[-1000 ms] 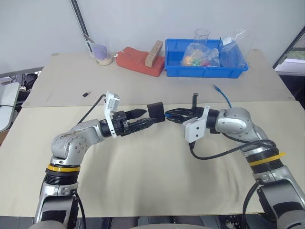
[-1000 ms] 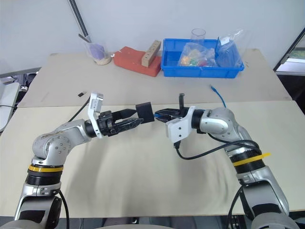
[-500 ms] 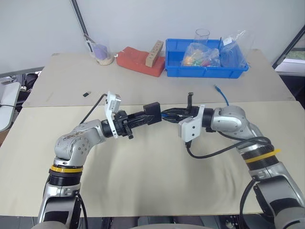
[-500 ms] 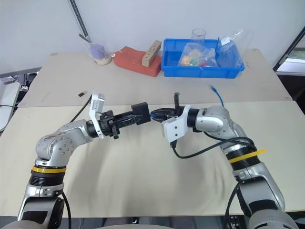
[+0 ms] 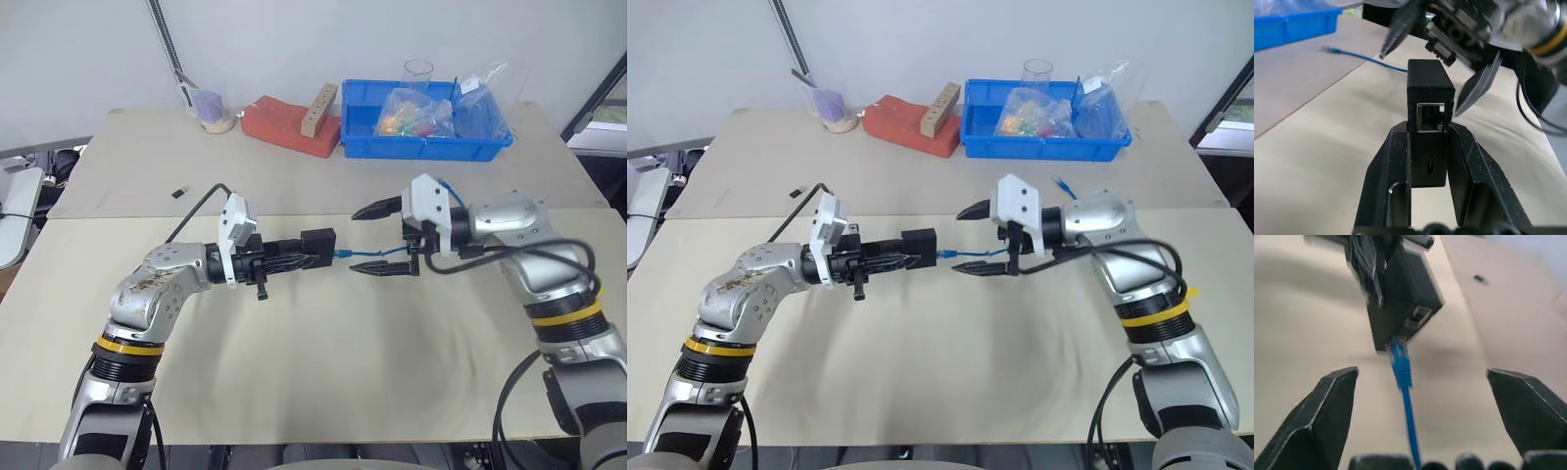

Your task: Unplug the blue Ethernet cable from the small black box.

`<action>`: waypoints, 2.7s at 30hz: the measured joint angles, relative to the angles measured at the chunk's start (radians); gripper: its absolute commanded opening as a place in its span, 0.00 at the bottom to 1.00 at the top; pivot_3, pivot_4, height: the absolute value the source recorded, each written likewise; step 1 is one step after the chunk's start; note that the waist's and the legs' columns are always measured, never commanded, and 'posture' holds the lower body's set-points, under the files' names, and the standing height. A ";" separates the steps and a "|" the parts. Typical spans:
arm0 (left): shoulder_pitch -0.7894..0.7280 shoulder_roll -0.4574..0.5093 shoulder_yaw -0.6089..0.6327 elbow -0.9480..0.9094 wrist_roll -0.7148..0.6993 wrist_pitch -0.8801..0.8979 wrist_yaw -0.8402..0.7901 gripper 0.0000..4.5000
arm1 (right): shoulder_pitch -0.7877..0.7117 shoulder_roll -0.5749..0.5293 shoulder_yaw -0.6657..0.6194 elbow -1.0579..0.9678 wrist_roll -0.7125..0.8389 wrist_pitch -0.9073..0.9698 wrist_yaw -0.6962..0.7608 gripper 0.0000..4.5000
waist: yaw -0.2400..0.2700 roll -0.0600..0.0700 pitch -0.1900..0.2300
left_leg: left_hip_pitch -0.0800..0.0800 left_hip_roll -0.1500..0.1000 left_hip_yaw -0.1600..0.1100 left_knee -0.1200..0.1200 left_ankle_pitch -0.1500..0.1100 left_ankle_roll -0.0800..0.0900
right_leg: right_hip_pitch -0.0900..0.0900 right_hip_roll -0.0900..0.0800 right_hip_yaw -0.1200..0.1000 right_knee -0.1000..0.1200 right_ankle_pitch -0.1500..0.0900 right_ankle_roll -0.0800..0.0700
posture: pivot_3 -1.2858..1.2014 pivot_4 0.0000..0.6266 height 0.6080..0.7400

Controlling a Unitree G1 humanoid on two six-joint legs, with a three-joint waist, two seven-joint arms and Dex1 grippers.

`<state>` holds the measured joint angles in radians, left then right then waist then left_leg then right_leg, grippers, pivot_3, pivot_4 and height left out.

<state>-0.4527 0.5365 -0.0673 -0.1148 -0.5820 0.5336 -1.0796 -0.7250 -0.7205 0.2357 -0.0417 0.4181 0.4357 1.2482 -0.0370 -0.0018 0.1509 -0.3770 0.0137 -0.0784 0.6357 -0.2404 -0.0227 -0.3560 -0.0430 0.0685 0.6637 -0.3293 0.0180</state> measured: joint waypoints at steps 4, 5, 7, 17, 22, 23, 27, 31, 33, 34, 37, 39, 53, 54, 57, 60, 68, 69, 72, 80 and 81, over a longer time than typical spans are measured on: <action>-0.002 -0.003 -0.011 0.000 0.009 -0.012 -0.017 0.11 | -0.012 -0.008 -0.001 -0.020 0.060 0.189 0.019 0.99 | -0.001 0.000 0.000 | 0.000 0.000 0.000 0.000 0.000 0.000 | 0.000 0.000 0.000 0.000 0.000 0.000 | 0.52 0.24 1.00; -0.002 -0.003 -0.012 0.000 0.009 -0.012 -0.020 0.11 | -0.012 -0.006 -0.001 -0.020 0.067 0.217 0.018 0.99 | -0.002 0.000 0.000 | -0.001 0.000 0.000 0.000 0.000 0.000 | -0.001 0.000 0.000 0.000 0.000 0.000 | 0.52 0.24 1.00; -0.002 -0.003 -0.012 0.000 0.010 -0.012 -0.023 0.11 | -0.019 0.002 -0.001 -0.020 0.078 0.270 0.016 0.99 | -0.002 0.000 0.000 | -0.001 0.000 0.000 0.000 0.000 0.000 | -0.001 0.000 0.000 0.000 0.000 0.000 | 0.52 0.24 1.00; -0.003 -0.002 -0.013 0.000 0.025 -0.013 -0.030 0.11 | -0.043 0.048 0.033 -0.015 0.071 0.334 0.015 0.94 | -0.002 0.000 0.000 | -0.002 0.000 0.000 0.001 0.000 0.000 | -0.002 0.000 -0.001 0.000 0.000 0.000 | 0.52 0.24 1.00; -0.005 -0.002 -0.012 -0.002 0.026 -0.012 -0.034 0.11 | -0.044 0.048 0.040 0.010 0.040 0.317 0.026 0.58 | -0.002 0.000 0.000 | -0.002 0.000 0.000 0.001 0.000 0.000 | -0.002 0.000 -0.001 0.000 0.000 0.000 | 0.52 0.24 1.00; -0.005 -0.002 -0.012 -0.003 0.026 -0.011 -0.035 0.11 | -0.044 0.048 0.045 0.015 0.033 0.311 0.030 0.51 | -0.003 0.000 0.000 | -0.002 0.000 0.000 0.001 0.000 0.000 | -0.002 0.000 -0.001 0.000 0.000 0.000 | 0.52 0.24 1.00; -0.006 -0.004 -0.013 -0.022 0.026 -0.006 -0.040 0.11 | -0.055 0.056 0.060 0.039 0.008 0.289 0.044 0.17 | -0.004 0.000 0.000 | -0.002 0.000 0.000 0.001 0.000 0.000 | -0.002 0.000 -0.001 0.000 0.000 0.000 | 0.52 0.24 1.00; -0.007 -0.004 -0.012 -0.027 0.026 -0.002 -0.043 0.11 | -0.056 0.058 0.063 0.051 -0.005 0.270 0.067 0.02 | -0.003 0.000 0.000 | -0.002 0.000 0.000 0.001 0.000 0.000 | -0.002 0.000 -0.001 0.000 0.000 0.000 | 0.52 0.24 1.00; -0.007 -0.003 -0.012 -0.027 0.026 -0.001 -0.046 0.11 | -0.057 0.060 0.063 0.054 -0.010 0.263 0.075 0.02 | -0.003 0.000 0.000 | -0.003 0.000 0.000 0.001 0.000 0.000 | -0.002 0.000 -0.001 0.000 0.000 0.000 | 0.52 0.24 1.00; -0.007 -0.003 -0.012 -0.027 0.026 -0.001 -0.047 0.11 | -0.058 0.061 0.063 0.055 -0.013 0.260 0.078 0.02 | -0.003 0.000 0.000 | -0.002 0.000 0.000 0.001 0.000 0.000 | -0.002 0.000 -0.001 0.000 0.000 0.000 | 0.52 0.24 1.00; -0.007 -0.003 -0.013 -0.027 0.026 -0.001 -0.051 0.11 | -0.061 0.063 0.064 0.063 -0.019 0.254 0.090 0.02 | -0.003 0.000 0.000 | -0.003 0.000 0.000 0.001 0.000 0.000 | -0.002 0.000 -0.001 0.000 0.000 0.000 | 0.52 0.24 1.00; -0.007 -0.003 -0.013 -0.028 0.026 -0.001 -0.054 0.11 | -0.067 0.063 0.066 0.068 -0.024 0.252 0.101 0.02 | -0.003 0.000 0.000 | -0.003 0.000 0.000 0.001 0.000 0.000 | -0.002 0.000 -0.001 0.000 0.000 0.000 | 0.52 0.24 1.00; 0.081 0.078 0.046 -0.057 0.033 -0.019 -0.053 0.11 | 0.114 -0.039 0.074 0.236 -0.221 -0.028 0.077 0.02 | -0.008 0.000 0.000 | -0.002 0.001 0.000 0.001 0.000 0.000 | -0.002 0.001 -0.001 0.000 0.000 0.000 | 0.52 0.24 1.00; 0.096 0.075 0.049 -0.057 0.039 -0.036 -0.041 0.11 | 0.128 -0.026 0.073 0.236 -0.231 -0.039 0.053 0.02 | -0.009 0.000 0.000 | -0.002 0.001 0.000 0.001 0.000 0.000 | -0.002 0.001 -0.001 0.000 0.000 0.000 | 0.52 0.24 1.00; 0.129 0.062 0.050 -0.057 0.057 -0.072 -0.012 0.11 | 0.154 -0.002 0.072 0.231 -0.267 -0.080 -0.007 0.23 | -0.007 0.000 0.000 | -0.002 0.001 0.000 0.001 0.000 0.000 | -0.003 0.001 -0.001 0.000 0.000 0.000 | 0.52 0.24 1.00; 0.148 0.042 0.050 -0.056 0.080 -0.115 0.017 0.11 | 0.168 0.000 0.066 0.209 -0.280 -0.104 -0.032 0.45 | -0.001 0.000 0.000 | -0.003 0.000 0.000 0.001 0.000 0.000 | -0.002 0.000 -0.001 0.000 0.000 0.000 | 0.52 0.24 1.00; 0.149 -0.021 0.071 0.021 0.140 -0.214 0.130 0.11 | 0.201 0.003 -0.060 0.033 -0.194 -0.009 -0.085 1.00 | 0.010 0.000 0.000 | -0.003 0.000 0.000 0.002 0.000 0.000 | -0.002 0.000 0.000 0.000 0.000 0.000 | 0.52 0.24 1.00; 0.149 -0.040 0.084 0.049 0.159 -0.244 0.164 0.11 | 0.208 0.010 -0.105 -0.033 -0.153 0.044 -0.117 1.00 | 0.011 0.000 0.000 | -0.003 0.000 0.000 0.002 0.000 0.000 | -0.002 0.000 0.000 0.000 0.000 0.000 | 0.52 0.24 1.00; 0.151 -0.086 0.113 0.132 0.210 -0.331 0.250 0.11 | 0.235 0.060 -0.198 -0.206 -0.064 0.165 -0.224 1.00 | 0.013 0.000 0.000 | -0.003 0.001 0.000 0.002 0.000 0.000 | -0.002 0.000 -0.001 0.000 0.000 0.000 | 0.52 0.24 1.00; 0.118 -0.225 0.116 0.442 0.359 -0.595 0.429 0.11 | 0.319 0.212 -0.220 -0.408 -0.004 0.313 -0.496 1.00 | 0.032 0.000 0.000 | -0.006 -0.002 0.000 0.004 0.000 0.000 | -0.004 -0.002 -0.001 0.000 0.000 0.000 | 0.52 0.24 1.00; 0.103 -0.233 0.116 0.473 0.371 -0.617 0.442 0.11 | 0.321 0.212 -0.218 -0.408 -0.004 0.312 -0.508 1.00 | 0.032 0.000 0.000 | -0.006 -0.002 0.000 0.004 0.000 0.000 | -0.004 -0.002 -0.001 0.000 0.000 0.000 | 0.52 0.24 1.00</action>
<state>-0.3496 0.3035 0.0487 0.3586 -0.2110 -0.0835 -0.6380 -0.4036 -0.5081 0.0177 -0.4497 0.4137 0.7482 0.7400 -0.0052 -0.0016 0.1508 -0.3831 0.0116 -0.0788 0.6398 -0.2407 -0.0222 -0.3596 -0.0447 0.0672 0.6641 -0.3293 0.0181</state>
